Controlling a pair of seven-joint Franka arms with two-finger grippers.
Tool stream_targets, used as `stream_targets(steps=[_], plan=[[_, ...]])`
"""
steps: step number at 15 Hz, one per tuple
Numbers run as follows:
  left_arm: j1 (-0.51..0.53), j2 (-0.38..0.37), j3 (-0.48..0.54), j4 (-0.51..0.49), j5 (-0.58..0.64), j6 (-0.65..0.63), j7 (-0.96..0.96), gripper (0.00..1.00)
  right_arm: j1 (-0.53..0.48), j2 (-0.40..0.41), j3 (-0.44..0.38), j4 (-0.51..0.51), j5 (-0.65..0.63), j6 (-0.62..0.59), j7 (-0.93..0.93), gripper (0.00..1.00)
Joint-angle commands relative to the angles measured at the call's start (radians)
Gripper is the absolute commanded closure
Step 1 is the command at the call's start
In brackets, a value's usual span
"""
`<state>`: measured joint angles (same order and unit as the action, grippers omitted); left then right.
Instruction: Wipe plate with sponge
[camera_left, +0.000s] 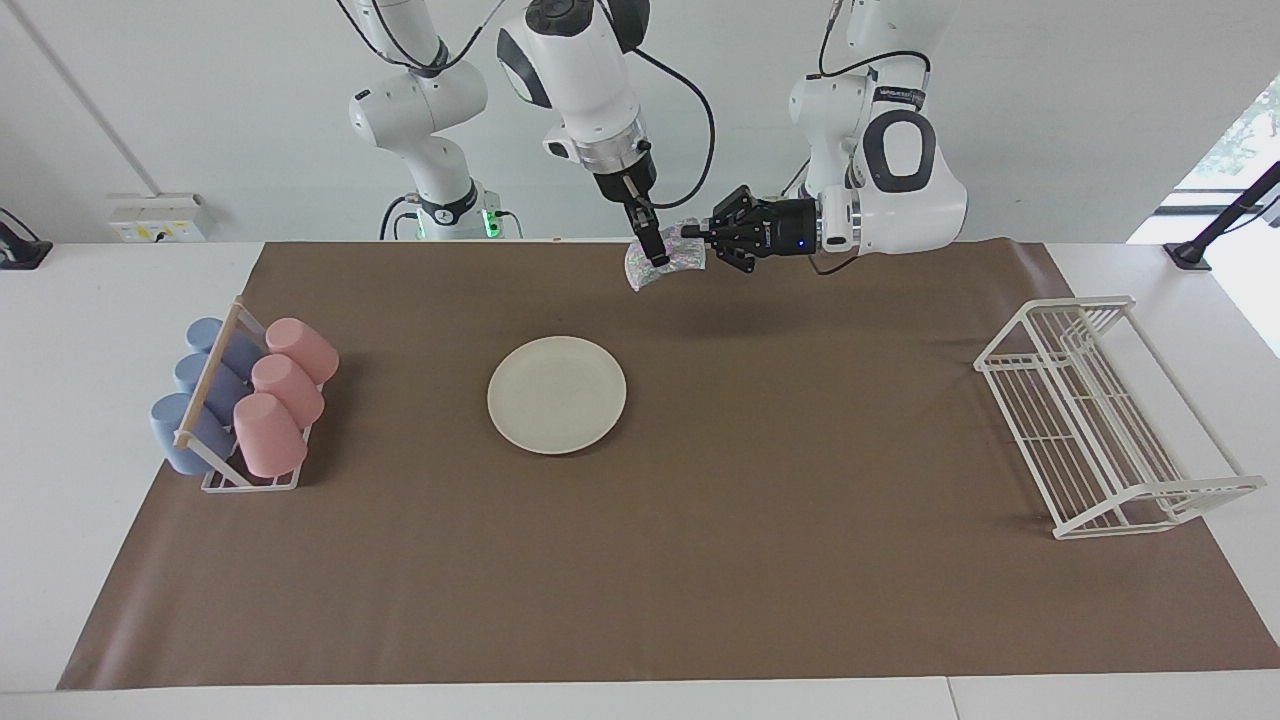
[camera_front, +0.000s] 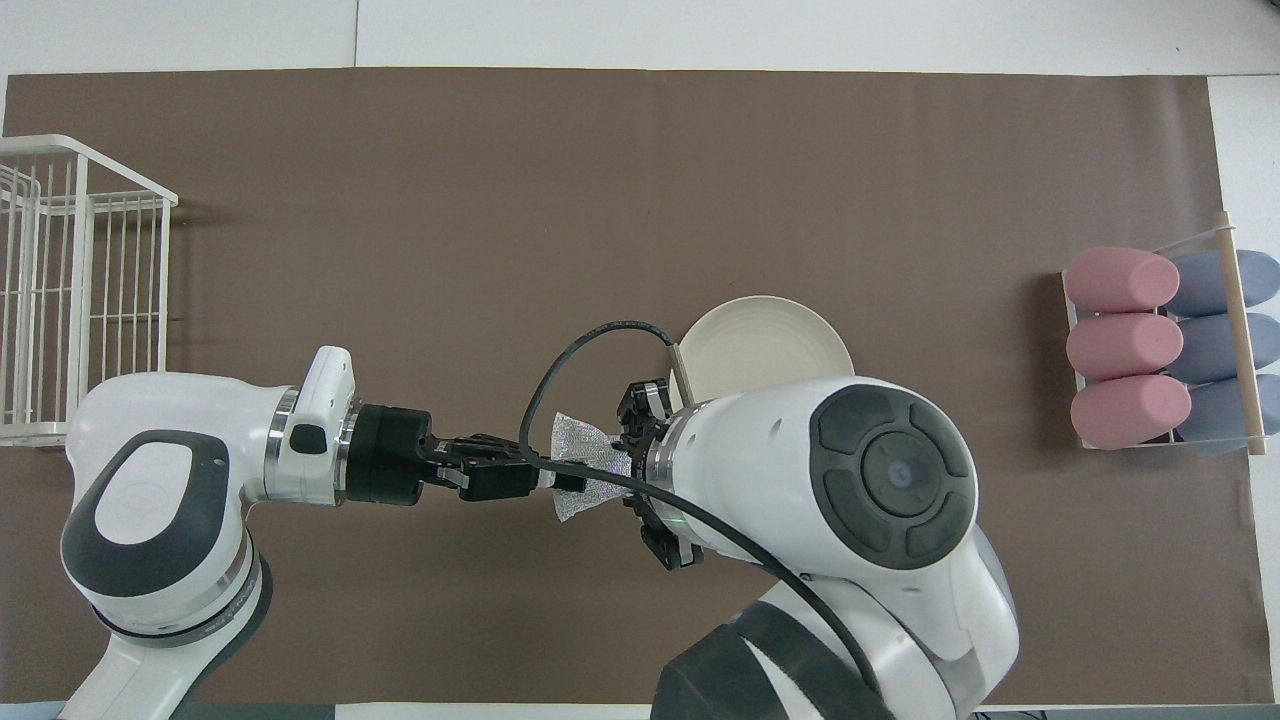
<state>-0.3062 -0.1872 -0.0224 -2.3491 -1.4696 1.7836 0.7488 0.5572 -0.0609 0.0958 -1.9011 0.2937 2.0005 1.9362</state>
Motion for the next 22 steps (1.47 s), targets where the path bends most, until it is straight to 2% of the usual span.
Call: stream_targets(steps=[1, 6, 7, 8, 9, 13, 16, 19, 22], plan=[[-0.011, -0.037, 0.012, -0.035, -0.018, 0.014, 0.015, 1.00, 0.003, -0.020, 0.005, -0.029, 0.019, 0.014, 0.009, 1.00], [-0.011, -0.041, 0.012, -0.036, -0.015, 0.013, 0.008, 1.00, 0.003, -0.020, 0.021, -0.027, 0.036, 0.014, 0.026, 1.00], [-0.011, -0.043, 0.012, -0.036, -0.014, 0.013, 0.006, 0.69, 0.001, -0.020, 0.024, -0.027, 0.041, 0.014, 0.026, 1.00], [-0.013, -0.043, 0.012, -0.036, -0.012, 0.013, 0.000, 0.25, 0.001, -0.020, 0.025, -0.027, 0.041, 0.012, 0.024, 1.00], [-0.013, -0.046, 0.012, -0.036, -0.012, 0.013, -0.017, 0.00, 0.001, -0.020, 0.025, -0.027, 0.041, 0.011, 0.026, 1.00], [-0.011, -0.049, 0.012, -0.036, -0.009, 0.011, -0.029, 0.00, -0.008, -0.024, 0.025, -0.038, 0.030, 0.014, -0.020, 1.00], [-0.008, -0.049, 0.013, -0.036, -0.009, 0.013, -0.035, 0.00, -0.084, -0.014, 0.024, -0.087, 0.022, 0.027, -0.222, 1.00], [-0.004, -0.049, 0.013, -0.036, -0.008, 0.014, -0.040, 0.00, -0.140, 0.035, 0.022, -0.131, 0.018, 0.113, -0.298, 1.00], [0.004, -0.048, 0.015, -0.036, 0.011, 0.022, -0.068, 0.00, -0.131, 0.072, 0.025, -0.229, 0.018, 0.269, -0.304, 1.00]])
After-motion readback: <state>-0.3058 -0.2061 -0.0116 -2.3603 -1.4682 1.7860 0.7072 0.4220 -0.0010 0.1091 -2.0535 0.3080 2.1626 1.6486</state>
